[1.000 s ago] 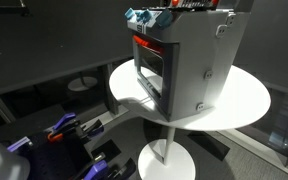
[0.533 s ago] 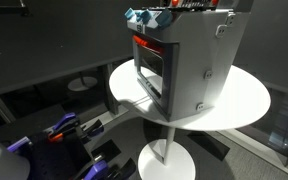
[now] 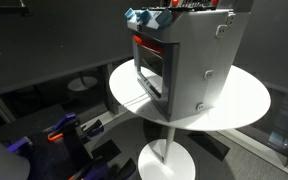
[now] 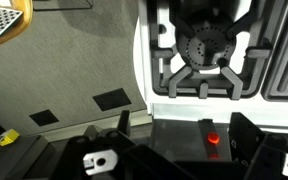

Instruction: Press the top button on the right side of the stove

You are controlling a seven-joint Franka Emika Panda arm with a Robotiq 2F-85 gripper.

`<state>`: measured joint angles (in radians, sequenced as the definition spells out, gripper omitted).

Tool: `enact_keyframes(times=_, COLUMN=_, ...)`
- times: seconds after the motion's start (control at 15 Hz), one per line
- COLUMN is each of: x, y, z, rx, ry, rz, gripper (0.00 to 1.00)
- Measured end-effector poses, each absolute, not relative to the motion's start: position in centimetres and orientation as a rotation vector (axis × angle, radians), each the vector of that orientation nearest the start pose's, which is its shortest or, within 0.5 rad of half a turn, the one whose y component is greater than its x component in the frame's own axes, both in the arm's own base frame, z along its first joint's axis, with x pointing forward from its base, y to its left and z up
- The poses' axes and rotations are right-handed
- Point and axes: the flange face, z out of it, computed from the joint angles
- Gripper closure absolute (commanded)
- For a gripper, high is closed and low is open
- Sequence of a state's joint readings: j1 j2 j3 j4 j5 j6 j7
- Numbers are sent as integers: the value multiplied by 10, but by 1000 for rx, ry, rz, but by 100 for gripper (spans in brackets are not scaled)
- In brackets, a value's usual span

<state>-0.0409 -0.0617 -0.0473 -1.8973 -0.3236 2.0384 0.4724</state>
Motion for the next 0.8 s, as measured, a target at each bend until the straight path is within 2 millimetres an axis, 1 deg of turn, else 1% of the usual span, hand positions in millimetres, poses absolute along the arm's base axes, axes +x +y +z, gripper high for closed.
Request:
enact_keyframes(times=0.33, x=528, y=-60, z=554, rx=-3275, ry=748, rz=-325, gripper=0)
enact_keyframes(times=0.8, x=480, y=-50, z=569, rx=-3244, ry=733, rz=-150, gripper=0)
